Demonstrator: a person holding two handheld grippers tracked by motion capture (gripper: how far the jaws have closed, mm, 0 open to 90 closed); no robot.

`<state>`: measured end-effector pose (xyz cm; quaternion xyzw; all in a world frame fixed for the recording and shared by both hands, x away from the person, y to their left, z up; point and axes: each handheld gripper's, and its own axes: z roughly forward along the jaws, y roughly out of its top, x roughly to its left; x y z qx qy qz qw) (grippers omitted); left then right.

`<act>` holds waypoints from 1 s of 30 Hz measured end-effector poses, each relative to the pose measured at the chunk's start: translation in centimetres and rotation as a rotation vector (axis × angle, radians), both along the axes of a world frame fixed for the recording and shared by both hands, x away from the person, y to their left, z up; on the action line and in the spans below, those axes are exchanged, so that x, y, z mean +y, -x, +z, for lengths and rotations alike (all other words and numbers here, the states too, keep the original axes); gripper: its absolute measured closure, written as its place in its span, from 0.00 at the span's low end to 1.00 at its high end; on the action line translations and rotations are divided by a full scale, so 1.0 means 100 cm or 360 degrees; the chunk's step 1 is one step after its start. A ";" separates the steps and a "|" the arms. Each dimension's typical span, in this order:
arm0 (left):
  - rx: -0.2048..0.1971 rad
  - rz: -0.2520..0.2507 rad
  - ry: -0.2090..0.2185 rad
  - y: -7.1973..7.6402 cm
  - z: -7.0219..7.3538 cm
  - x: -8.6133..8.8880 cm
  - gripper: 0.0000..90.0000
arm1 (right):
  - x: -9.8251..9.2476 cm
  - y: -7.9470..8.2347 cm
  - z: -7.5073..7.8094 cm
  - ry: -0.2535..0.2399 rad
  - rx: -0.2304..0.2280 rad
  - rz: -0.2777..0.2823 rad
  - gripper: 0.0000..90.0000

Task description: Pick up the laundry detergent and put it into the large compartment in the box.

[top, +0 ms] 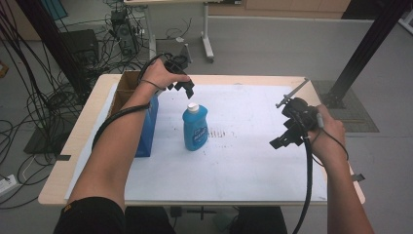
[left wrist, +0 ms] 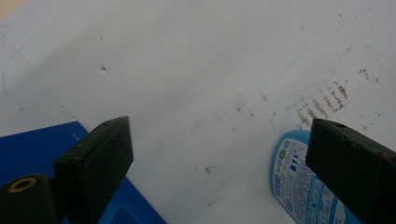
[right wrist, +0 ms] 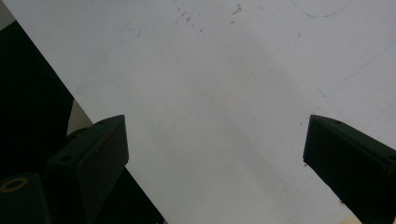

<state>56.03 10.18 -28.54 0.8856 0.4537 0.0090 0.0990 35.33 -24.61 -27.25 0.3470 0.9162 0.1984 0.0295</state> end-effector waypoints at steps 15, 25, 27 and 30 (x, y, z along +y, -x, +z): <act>-0.0056 -0.0023 0.0004 0.012 0.026 -0.002 0.09 | 0.004 0.002 0.005 0.0021 -0.0014 0.0004 0.07; -0.0113 -0.0024 0.0067 0.030 0.061 -0.004 0.09 | 0.007 0.003 0.006 0.0043 -0.0016 0.0027 0.07; -0.0120 -0.0028 0.0061 0.033 0.065 -0.005 0.09 | 0.007 0.003 0.006 0.0045 -0.0014 0.0023 0.07; -0.0122 -0.0041 0.0056 0.038 0.069 -0.006 0.08 | 0.008 0.003 0.005 0.0050 -0.0013 0.0022 0.07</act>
